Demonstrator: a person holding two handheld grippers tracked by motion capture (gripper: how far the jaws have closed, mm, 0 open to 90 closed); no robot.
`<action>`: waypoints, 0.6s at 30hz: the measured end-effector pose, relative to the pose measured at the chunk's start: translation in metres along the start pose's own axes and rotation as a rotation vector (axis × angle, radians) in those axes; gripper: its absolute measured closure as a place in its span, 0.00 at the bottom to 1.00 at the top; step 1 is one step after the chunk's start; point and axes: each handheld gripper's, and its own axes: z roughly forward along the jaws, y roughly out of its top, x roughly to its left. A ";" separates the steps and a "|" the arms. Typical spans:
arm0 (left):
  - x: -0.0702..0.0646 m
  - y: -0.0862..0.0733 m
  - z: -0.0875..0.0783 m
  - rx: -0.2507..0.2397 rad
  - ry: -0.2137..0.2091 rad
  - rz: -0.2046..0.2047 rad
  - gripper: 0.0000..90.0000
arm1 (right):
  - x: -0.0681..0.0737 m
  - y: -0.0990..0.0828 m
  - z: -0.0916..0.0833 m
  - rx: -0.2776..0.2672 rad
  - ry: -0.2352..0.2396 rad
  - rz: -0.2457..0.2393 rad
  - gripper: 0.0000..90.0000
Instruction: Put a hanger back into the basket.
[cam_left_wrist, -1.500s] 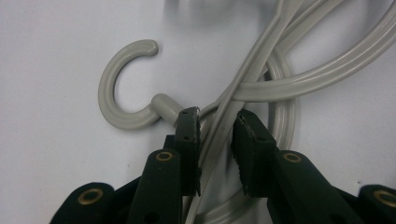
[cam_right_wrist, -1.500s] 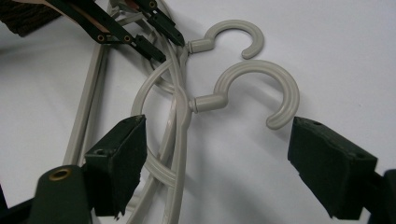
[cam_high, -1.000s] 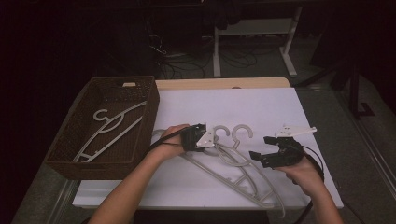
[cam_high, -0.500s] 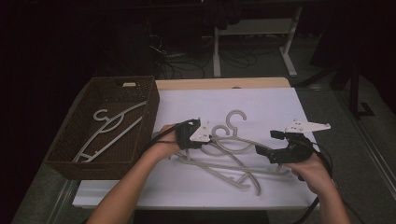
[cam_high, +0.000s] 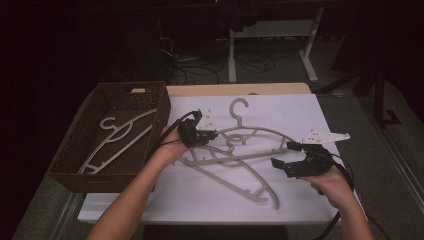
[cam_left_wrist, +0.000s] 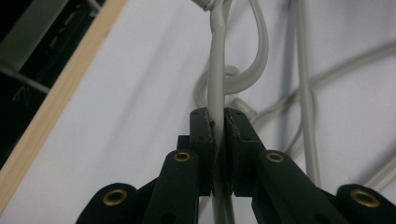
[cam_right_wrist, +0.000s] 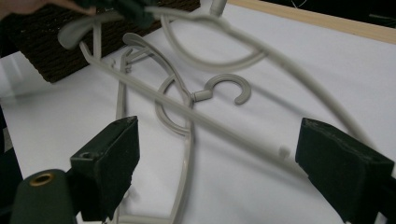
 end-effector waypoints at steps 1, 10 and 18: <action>0.002 0.001 -0.002 0.003 0.009 -0.004 0.92 | 0.001 0.000 0.001 0.001 0.003 -0.002 0.15; 0.017 0.012 -0.025 -0.013 0.053 -0.068 0.92 | 0.003 -0.007 0.011 0.041 0.008 -0.010 0.15; 0.037 0.016 -0.062 -0.034 0.086 -0.115 0.92 | 0.004 -0.014 0.023 0.080 0.010 -0.018 0.15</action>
